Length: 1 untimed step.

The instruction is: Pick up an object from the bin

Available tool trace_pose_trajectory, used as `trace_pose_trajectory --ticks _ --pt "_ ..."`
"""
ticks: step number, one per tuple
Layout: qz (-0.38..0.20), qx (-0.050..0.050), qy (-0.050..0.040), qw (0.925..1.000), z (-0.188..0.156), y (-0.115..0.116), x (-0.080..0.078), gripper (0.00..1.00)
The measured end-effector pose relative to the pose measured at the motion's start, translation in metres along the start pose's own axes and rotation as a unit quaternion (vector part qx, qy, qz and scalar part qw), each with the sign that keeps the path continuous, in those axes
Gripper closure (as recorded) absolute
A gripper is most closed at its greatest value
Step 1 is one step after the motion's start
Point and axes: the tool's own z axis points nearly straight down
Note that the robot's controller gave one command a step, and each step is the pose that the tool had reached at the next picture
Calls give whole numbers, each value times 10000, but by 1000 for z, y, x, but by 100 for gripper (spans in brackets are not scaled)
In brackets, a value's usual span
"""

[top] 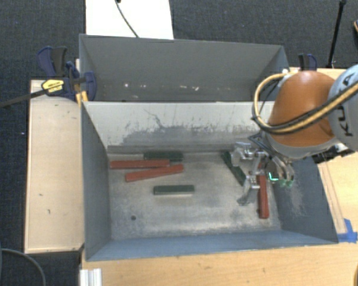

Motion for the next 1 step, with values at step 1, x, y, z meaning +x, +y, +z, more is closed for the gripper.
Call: trace_pose_trajectory --ticks 1 --pt "-275 -17 -2 9996 82 74 -14 0"
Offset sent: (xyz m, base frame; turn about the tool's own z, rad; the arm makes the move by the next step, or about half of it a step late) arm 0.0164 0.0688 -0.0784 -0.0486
